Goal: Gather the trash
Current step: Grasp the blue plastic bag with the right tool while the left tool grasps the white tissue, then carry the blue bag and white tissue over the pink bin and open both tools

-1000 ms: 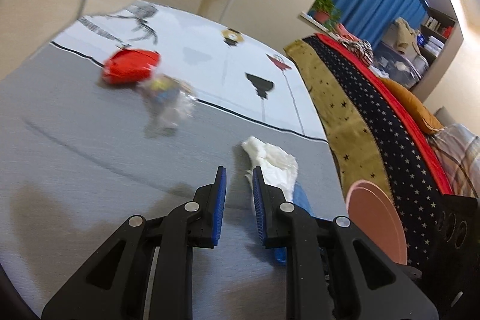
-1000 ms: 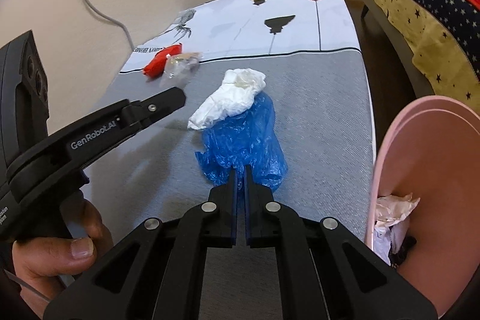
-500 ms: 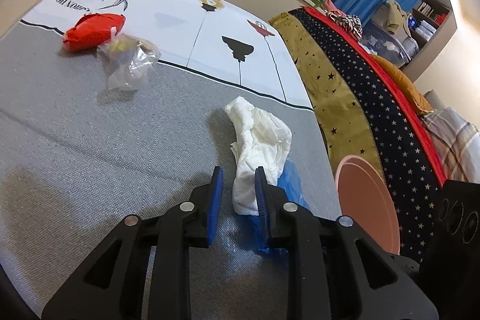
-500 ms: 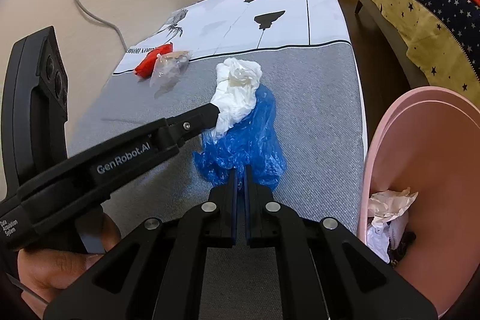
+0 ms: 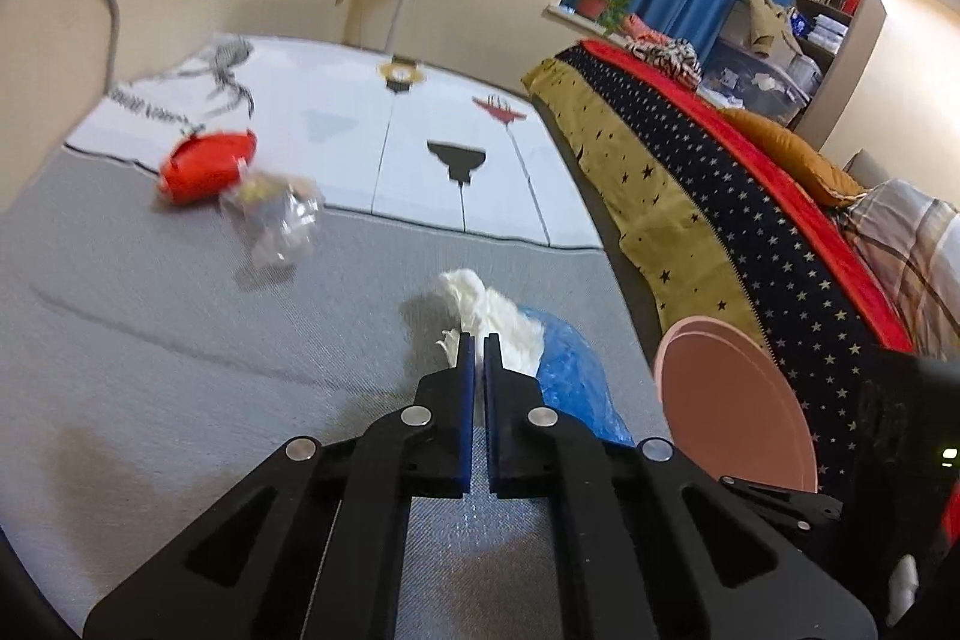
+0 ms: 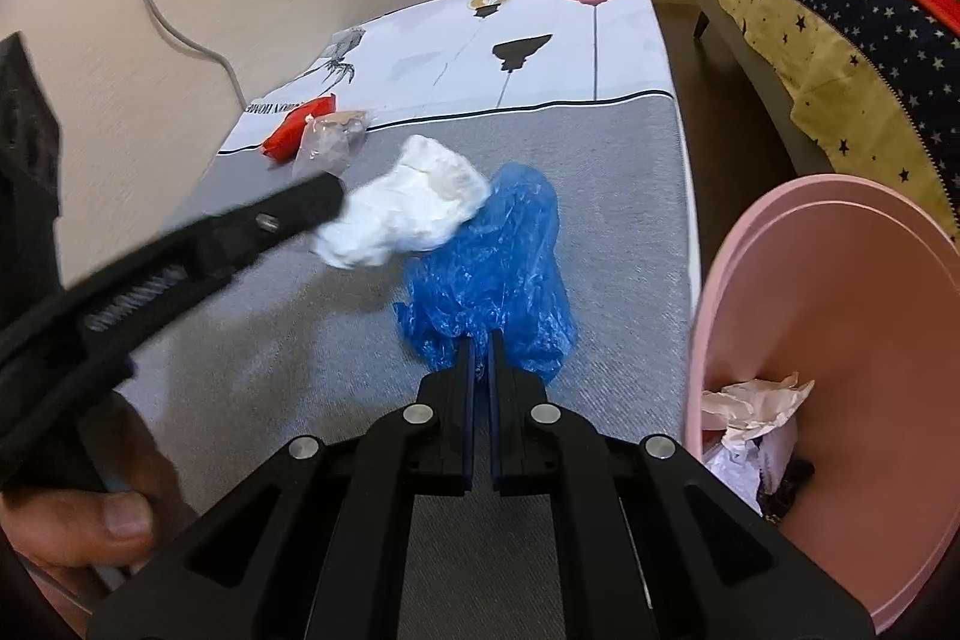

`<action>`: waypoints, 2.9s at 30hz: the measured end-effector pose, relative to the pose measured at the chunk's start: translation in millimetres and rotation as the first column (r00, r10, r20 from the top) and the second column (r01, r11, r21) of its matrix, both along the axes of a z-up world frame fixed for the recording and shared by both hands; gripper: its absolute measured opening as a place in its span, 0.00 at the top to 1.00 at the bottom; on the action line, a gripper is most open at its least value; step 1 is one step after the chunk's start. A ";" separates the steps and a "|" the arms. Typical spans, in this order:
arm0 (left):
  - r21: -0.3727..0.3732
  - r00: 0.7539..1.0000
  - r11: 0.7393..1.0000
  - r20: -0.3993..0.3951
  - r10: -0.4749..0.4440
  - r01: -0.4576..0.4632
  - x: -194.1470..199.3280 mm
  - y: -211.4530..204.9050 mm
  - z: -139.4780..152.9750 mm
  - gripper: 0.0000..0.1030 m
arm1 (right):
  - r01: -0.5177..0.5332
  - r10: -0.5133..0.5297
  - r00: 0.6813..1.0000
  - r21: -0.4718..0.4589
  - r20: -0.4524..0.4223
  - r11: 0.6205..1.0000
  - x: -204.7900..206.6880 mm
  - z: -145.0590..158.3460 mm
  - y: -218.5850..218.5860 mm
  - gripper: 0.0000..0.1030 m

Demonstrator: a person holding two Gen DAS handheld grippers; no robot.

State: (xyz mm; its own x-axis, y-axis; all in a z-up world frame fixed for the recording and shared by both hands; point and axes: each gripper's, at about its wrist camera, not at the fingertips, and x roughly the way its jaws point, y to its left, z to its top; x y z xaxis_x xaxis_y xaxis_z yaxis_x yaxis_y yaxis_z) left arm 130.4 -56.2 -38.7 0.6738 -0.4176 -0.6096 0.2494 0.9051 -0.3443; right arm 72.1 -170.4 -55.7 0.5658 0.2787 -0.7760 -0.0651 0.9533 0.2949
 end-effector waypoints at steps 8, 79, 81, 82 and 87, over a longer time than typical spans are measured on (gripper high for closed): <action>0.052 1.000 0.999 0.029 -0.012 0.011 -21.1 4.6 9.1 0.98 | 0.058 -0.057 0.998 -0.028 0.031 0.998 -14.2 13.4 -9.9 0.97; 0.042 0.957 0.970 0.157 -0.244 0.240 -78.4 -107.0 43.7 0.98 | 0.472 -0.458 0.854 0.002 0.246 0.882 -119.0 119.7 -152.7 0.97; 0.042 0.956 0.968 0.153 -0.249 0.246 -76.7 -111.0 41.8 0.98 | 0.477 -0.463 0.853 0.002 0.242 0.879 -118.8 118.3 -155.1 0.97; 0.042 0.956 0.968 0.151 -0.251 0.248 -75.7 -112.8 40.6 0.98 | 0.481 -0.467 0.851 0.001 0.240 0.877 -118.4 117.6 -156.4 0.97; 0.043 0.955 0.965 0.139 -0.263 0.259 -71.7 -122.1 34.9 0.98 | 0.489 -0.476 0.849 -0.001 0.229 0.872 -114.7 114.5 -159.2 0.97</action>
State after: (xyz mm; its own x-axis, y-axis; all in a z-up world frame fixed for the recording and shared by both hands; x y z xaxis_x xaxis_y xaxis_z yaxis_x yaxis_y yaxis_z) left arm 58.7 -178.3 -3.8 0.6238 -0.5772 -0.5271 0.5231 0.8093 -0.2672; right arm -42.6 -329.6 58.8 0.7711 -0.1140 -0.6264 0.3527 0.8956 0.2712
